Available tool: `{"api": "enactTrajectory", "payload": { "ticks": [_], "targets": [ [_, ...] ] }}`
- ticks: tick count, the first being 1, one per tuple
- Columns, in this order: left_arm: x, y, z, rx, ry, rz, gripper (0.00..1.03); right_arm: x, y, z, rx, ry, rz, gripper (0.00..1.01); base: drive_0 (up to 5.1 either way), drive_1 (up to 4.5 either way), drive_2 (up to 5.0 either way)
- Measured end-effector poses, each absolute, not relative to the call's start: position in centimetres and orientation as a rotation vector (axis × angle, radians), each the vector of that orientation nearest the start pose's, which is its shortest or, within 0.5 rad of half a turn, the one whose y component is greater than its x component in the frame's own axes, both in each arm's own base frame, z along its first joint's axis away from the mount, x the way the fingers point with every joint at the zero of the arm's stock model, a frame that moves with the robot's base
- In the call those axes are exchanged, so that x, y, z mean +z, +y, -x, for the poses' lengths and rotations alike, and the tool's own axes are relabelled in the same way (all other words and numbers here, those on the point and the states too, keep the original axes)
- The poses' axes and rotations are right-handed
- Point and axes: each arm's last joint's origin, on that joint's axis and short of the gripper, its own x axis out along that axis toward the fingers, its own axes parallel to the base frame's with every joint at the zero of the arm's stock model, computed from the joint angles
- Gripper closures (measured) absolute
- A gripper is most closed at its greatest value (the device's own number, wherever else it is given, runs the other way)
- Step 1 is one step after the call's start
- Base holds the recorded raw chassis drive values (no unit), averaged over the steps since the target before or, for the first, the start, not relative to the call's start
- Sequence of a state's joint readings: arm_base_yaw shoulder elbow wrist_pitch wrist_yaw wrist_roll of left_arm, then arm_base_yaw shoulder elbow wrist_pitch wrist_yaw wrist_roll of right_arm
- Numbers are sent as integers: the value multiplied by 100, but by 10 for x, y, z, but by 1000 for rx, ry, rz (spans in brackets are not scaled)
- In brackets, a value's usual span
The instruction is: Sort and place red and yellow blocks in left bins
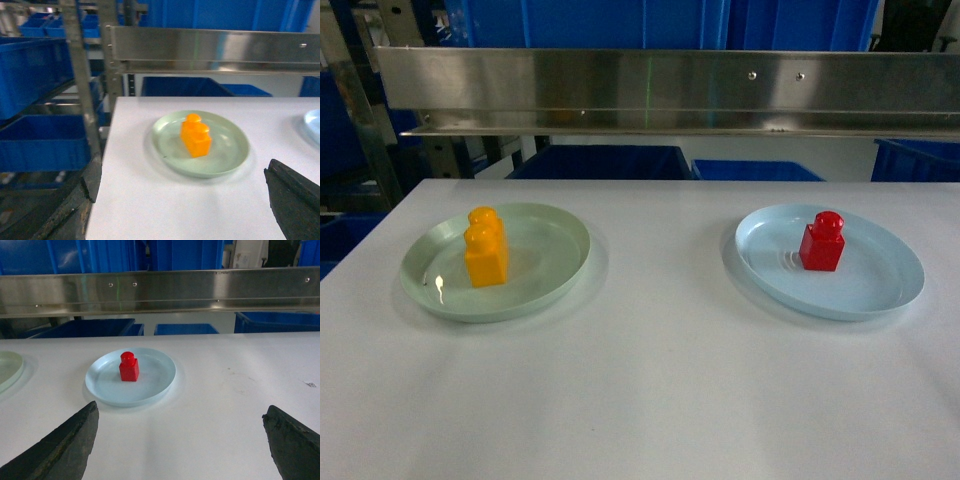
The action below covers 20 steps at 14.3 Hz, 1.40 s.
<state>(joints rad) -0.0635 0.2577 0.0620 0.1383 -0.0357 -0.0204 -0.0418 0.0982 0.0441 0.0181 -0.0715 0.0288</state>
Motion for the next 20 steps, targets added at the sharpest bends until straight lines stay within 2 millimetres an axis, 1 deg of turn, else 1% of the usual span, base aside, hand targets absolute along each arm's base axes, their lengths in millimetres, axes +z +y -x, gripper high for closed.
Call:
{"api": "enactTrajectory", "payload": {
  "ticks": [1, 2, 3, 4, 5, 6, 7, 8, 9, 10, 11, 13, 14, 16, 17, 18, 19, 20],
  "targets": [
    [202, -9, -123, -77, 34, 22, 5, 191, -2, -112, 53, 67, -69, 3, 0, 0, 0],
    [239, -9, -140, -79, -39, 28, 5, 225, 6, -131, 141, 54, -97, 3, 0, 0, 0],
    [263, -8, -165, -73, -36, 29, 5, 249, 11, -157, 198, 51, -122, 3, 0, 0, 0],
    [266, -9, -192, -70, 22, 27, 5, 259, 13, -191, 196, 91, -148, 3, 0, 0, 0],
    [256, -13, -227, -92, 155, 29, 5, 250, 15, -232, 162, 185, -173, 3, 0, 0, 0],
    [239, -17, -257, -109, 293, 39, 5, 233, 18, -266, 129, 270, -173, 3, 0, 0, 0],
    [222, -21, -280, -117, 362, 38, 5, 210, 21, -295, 106, 347, -166, 3, 0, 0, 0],
    [212, -25, -300, -95, 377, 27, 5, 189, 23, -313, 100, 400, -153, 3, 0, 0, 0],
    [207, -25, -313, -62, 327, 14, 5, 177, 25, -319, 99, 414, -132, 3, 0, 0, 0],
    [212, -17, -311, 9, 219, 10, 5, 181, 24, -319, 98, 390, -116, 3, 0, 0, 0],
    [218, -16, -309, 19, 195, 9, 5, 185, 25, -318, 102, 379, -108, 3, 0, 0, 0],
    [218, -16, -309, 18, 196, 8, 5, 182, 26, -316, 106, 433, -119, 3, 0, 0, 0],
    [218, -15, -309, 20, 196, 8, 5, 182, 36, -325, 137, 456, -124, 3, 0, 0, 0],
    [218, -16, -309, 20, 196, 8, 5, 189, 63, -355, 232, 495, -113, 3, 0, 0, 0],
    [218, -16, -310, 19, 197, 8, 5, 191, 73, -366, 256, 515, -99, 3, 0, 0, 0],
    [218, -16, -309, 19, 196, 8, 5, 192, 82, -381, 271, 544, -72, 3, 0, 0, 0],
    [218, -16, -309, 19, 196, 8, 5, 191, 83, -395, 248, 573, -59, 3, 0, 0, 0],
    [218, -15, -309, 22, 196, 8, 5, 184, 79, -407, 208, 613, -56, 3, 0, 0, 0]
  ]
}}
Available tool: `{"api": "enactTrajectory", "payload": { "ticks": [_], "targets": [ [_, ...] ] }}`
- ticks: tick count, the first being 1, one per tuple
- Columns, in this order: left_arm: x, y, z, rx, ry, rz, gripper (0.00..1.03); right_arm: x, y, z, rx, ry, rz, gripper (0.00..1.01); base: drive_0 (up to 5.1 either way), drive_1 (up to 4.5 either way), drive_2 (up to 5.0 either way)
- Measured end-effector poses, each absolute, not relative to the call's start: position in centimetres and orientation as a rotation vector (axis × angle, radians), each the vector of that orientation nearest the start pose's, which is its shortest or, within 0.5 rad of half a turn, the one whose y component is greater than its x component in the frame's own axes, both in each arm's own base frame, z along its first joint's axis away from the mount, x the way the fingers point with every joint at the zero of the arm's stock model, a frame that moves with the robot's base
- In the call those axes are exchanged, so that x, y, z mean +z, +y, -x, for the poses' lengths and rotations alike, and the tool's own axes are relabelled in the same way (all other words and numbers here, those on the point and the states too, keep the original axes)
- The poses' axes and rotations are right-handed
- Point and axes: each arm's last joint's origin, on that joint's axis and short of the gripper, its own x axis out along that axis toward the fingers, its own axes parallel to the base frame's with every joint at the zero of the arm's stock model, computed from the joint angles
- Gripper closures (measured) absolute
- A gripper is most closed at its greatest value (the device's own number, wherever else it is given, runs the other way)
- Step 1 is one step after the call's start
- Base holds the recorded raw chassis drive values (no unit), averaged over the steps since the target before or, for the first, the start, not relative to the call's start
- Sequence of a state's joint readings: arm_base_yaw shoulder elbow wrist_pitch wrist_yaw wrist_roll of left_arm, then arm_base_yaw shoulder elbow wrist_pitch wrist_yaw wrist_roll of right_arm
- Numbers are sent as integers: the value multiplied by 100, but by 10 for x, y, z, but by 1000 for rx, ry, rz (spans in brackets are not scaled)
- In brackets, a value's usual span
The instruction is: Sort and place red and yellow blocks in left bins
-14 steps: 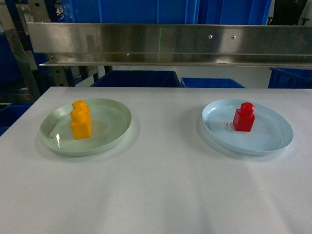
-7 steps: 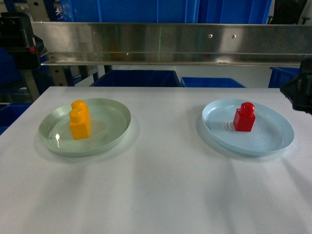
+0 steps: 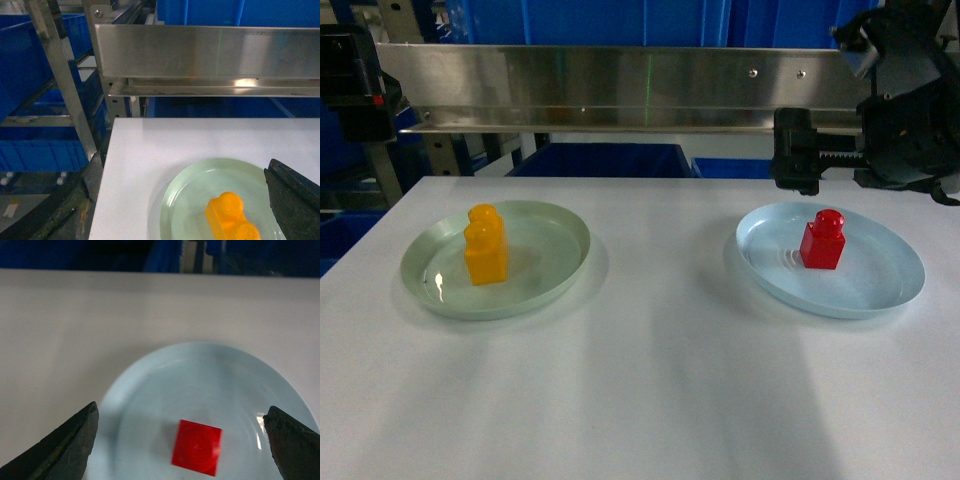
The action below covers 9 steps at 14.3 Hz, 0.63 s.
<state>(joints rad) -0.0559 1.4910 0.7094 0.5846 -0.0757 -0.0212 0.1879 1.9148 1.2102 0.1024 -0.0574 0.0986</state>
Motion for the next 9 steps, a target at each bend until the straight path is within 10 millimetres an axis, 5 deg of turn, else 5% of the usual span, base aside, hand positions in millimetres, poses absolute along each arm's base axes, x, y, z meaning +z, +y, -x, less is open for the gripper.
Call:
{"api": "enactTrajectory", "payload": {
  "ticks": [9],
  "targets": [
    [218, -16, -309, 19, 196, 7, 5, 145, 82, -430, 79, 789, -125, 3, 0, 0, 0]
  ]
}}
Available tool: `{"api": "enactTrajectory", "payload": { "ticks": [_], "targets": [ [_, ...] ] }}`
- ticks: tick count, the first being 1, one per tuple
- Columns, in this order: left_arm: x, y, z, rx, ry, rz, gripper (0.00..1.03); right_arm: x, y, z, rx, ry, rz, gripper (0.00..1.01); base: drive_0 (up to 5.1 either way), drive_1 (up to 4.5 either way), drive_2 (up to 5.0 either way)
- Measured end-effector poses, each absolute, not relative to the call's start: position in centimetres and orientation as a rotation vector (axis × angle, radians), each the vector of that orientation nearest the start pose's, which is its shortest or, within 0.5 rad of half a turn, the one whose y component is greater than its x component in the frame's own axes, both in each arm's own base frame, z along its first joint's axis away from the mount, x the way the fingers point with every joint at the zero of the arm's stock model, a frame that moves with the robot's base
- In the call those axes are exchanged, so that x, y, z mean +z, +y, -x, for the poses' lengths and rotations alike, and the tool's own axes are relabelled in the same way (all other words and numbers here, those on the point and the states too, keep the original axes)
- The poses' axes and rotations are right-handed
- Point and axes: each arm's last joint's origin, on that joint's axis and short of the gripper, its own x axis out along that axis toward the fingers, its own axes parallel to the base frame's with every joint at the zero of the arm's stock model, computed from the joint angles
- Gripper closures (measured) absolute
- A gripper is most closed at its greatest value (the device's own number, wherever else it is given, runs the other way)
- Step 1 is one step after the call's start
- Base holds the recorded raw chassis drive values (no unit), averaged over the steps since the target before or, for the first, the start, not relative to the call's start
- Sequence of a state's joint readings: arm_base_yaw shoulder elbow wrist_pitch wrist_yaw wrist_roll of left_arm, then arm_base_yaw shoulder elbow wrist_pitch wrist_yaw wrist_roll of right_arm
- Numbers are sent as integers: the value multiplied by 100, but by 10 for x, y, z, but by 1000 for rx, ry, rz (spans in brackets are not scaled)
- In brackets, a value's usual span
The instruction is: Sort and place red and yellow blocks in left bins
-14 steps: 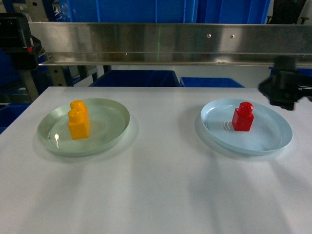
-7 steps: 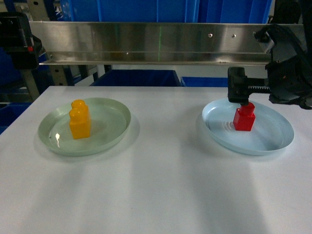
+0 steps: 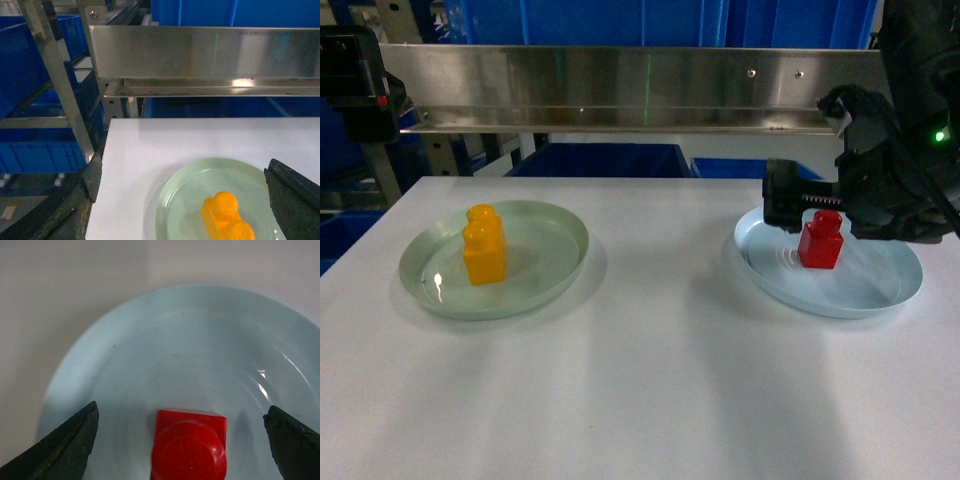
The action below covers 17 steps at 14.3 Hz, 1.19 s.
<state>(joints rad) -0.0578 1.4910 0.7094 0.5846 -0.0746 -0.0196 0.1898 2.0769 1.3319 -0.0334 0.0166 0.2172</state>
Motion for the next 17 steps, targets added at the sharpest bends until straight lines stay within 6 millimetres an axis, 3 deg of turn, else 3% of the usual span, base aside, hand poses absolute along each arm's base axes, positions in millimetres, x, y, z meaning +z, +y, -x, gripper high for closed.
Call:
{"api": "enactTrajectory", "payload": {
  "ticks": [6, 12, 14, 15, 17],
  "targets": [
    [218, -16, -309, 19, 196, 6, 5, 127, 86, -434, 82, 790, -97, 5, 0, 0, 0],
    [218, -16, -309, 18, 196, 7, 5, 119, 85, -433, 105, 773, -59, 69, 0, 0, 0],
    [218, -16, -310, 19, 197, 6, 5, 118, 86, -432, 117, 742, -58, 73, 0, 0, 0],
    [218, -16, -309, 19, 196, 6, 5, 124, 86, -420, 135, 686, -57, 73, 0, 0, 0],
    [218, -16, -309, 18, 196, 7, 5, 184, 70, -381, 181, 545, -99, 73, 0, 0, 0]
  ]
}}
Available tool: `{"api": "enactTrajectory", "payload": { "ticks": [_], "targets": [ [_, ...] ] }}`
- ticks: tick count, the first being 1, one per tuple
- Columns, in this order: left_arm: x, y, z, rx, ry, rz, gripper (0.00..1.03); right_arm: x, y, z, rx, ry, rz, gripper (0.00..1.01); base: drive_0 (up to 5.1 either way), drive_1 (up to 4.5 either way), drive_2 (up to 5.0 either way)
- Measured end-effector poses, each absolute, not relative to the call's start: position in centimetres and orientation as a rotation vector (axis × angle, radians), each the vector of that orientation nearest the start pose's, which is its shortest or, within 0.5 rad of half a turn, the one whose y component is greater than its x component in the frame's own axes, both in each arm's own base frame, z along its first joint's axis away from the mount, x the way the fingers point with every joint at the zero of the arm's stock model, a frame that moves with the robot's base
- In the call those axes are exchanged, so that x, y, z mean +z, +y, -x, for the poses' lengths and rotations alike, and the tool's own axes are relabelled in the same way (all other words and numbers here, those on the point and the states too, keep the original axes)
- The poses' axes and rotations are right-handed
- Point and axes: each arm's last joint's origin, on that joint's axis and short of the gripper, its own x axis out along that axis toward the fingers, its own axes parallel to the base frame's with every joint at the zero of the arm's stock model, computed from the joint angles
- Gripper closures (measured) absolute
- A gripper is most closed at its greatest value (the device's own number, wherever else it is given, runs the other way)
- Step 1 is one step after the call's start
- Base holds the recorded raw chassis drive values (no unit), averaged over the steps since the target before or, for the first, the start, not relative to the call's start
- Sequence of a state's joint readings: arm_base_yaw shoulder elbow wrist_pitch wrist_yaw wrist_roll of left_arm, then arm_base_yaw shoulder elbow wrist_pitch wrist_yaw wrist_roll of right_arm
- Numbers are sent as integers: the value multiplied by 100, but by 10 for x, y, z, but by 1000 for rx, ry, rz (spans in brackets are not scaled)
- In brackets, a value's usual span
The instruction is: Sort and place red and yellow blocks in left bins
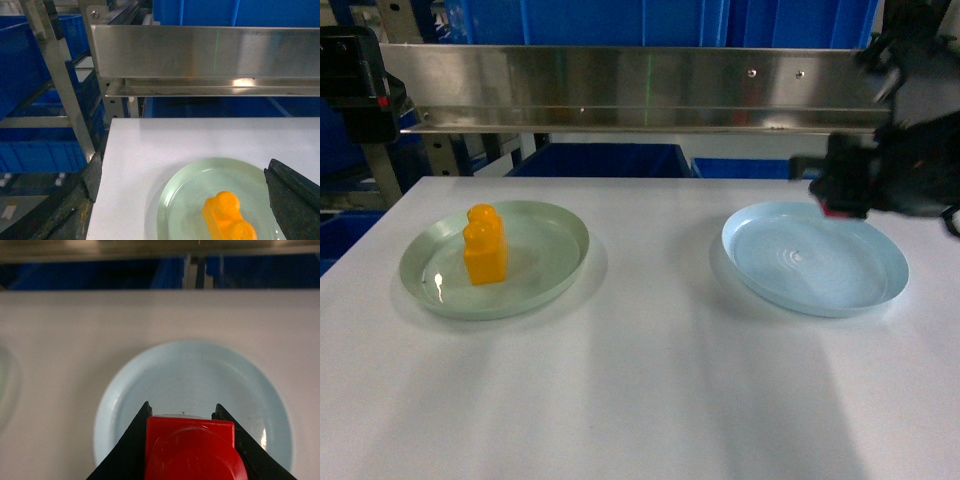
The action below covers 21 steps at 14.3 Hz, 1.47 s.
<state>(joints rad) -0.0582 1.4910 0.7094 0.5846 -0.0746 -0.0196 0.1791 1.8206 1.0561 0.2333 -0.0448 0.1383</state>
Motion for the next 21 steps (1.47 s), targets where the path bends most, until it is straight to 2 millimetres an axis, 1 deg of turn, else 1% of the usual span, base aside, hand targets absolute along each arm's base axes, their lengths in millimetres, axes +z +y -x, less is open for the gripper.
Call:
{"api": "enactTrajectory", "payload": {
  "ticks": [1, 2, 3, 4, 5, 6, 8, 9, 11, 12, 15, 16, 17, 18, 19, 21],
  "targets": [
    [218, -16, -309, 19, 196, 7, 5, 214, 59, -355, 194, 460, -118, 73, 0, 0, 0],
    [218, -16, -310, 20, 197, 7, 5, 235, 51, -326, 188, 405, -122, 73, 0, 0, 0],
    [218, -16, -310, 19, 197, 7, 5, 242, 45, -300, 177, 393, -119, 73, 0, 0, 0],
    [218, -16, -309, 19, 196, 7, 5, 242, 40, -278, 170, 400, -112, 73, 0, 0, 0],
    [218, -16, -309, 19, 196, 7, 5, 239, 36, -248, 171, 425, -103, 73, 0, 0, 0],
    [218, -16, -309, 19, 196, 7, 5, 236, 42, -235, 184, 411, -88, 73, 0, 0, 0],
    [218, -16, -310, 19, 197, 7, 5, 224, 42, -235, 163, 437, -72, 73, 0, 0, 0],
    [218, -16, -310, 19, 197, 7, 5, 222, 41, -237, 144, 429, -60, 73, 0, 0, 0],
    [218, -16, -309, 19, 197, 7, 5, 223, 35, -238, 122, 411, -42, 73, 0, 0, 0],
    [218, -16, -310, 19, 197, 7, 5, 222, 34, -238, 123, 430, -28, 73, 0, 0, 0],
    [218, -16, -309, 19, 196, 7, 5, 218, 34, -238, 133, 466, -13, 73, 0, 0, 0],
    [217, -15, -310, 21, 225, 7, 5, 218, 34, -237, 134, 466, -10, 73, 0, 0, 0],
    [218, -16, -315, 38, 290, 28, 5, 218, 34, -237, 134, 466, -7, 73, 0, 0, 0],
    [224, -22, -331, 70, 343, 61, 5, 218, 34, -237, 135, 465, -7, 73, 0, 0, 0],
    [226, -32, -349, 74, 402, 87, 5, 218, 34, -238, 134, 465, -7, 73, 0, 0, 0],
    [220, -51, -368, 91, 453, 70, 5, 218, 34, -238, 134, 465, -6, 73, 0, 0, 0]
  ]
}}
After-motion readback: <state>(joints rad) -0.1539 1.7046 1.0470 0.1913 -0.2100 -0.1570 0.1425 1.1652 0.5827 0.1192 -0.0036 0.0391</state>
